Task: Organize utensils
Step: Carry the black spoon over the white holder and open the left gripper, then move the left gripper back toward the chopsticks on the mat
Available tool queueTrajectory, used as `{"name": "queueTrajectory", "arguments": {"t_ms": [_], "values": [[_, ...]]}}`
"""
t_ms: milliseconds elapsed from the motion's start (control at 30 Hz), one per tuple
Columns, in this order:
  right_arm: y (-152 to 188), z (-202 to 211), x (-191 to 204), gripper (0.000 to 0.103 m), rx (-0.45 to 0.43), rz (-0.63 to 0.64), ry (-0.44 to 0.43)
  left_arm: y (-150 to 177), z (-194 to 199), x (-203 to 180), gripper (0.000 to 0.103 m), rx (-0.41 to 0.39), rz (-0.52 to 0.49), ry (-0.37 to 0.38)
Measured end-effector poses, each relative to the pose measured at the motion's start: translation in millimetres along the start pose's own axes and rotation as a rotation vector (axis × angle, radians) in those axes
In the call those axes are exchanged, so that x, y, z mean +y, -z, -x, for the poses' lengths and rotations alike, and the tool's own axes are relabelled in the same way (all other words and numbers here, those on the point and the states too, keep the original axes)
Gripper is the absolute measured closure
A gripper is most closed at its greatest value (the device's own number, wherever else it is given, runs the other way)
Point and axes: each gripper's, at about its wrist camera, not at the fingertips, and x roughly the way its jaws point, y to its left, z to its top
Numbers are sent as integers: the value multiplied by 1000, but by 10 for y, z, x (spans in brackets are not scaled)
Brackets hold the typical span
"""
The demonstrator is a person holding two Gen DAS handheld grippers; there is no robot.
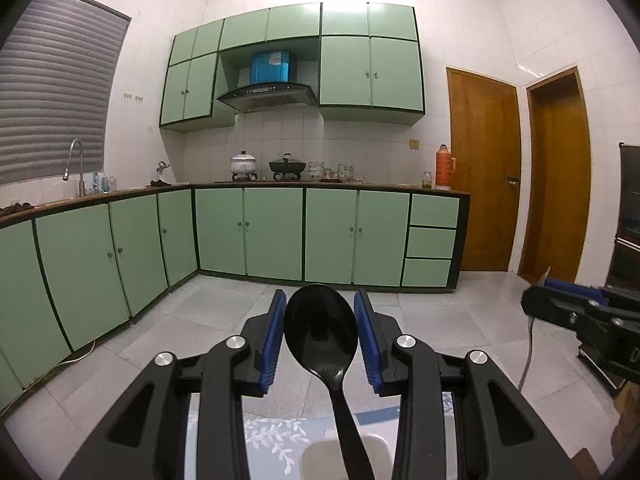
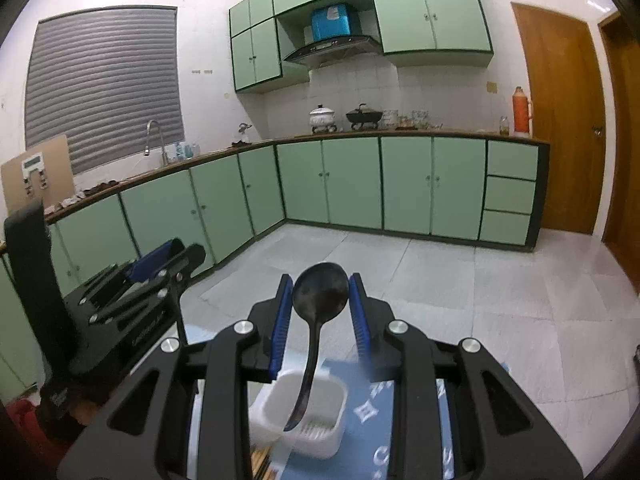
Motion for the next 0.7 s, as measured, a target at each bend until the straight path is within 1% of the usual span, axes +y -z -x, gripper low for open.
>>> {"name": "queueTrajectory", "arguments": {"t_ms": [133,167,300,500,567,633,700], "values": [[136,-311,-52,76,19,13,31,170,-223,16,68,21,2,-6],[203,-405,-88,76,42,0,22,220,-274,24,68,32,6,-4],[417,-549,-104,75,103,-13,-5,409,-376,78,68,88,25,18],[671,-634,-21,75,167,-33,-33,623,-383,125,67,143,30,29],[717,-645,17,75,180,-29,-33,656,-336,134,64,151,27,28],[749,-606,26,70,182,-25,-29,661,-289,152,58,161,30,23],[763,-530,31,65,174,-29,-24,643,-234,174,57,163,40,24]]}}
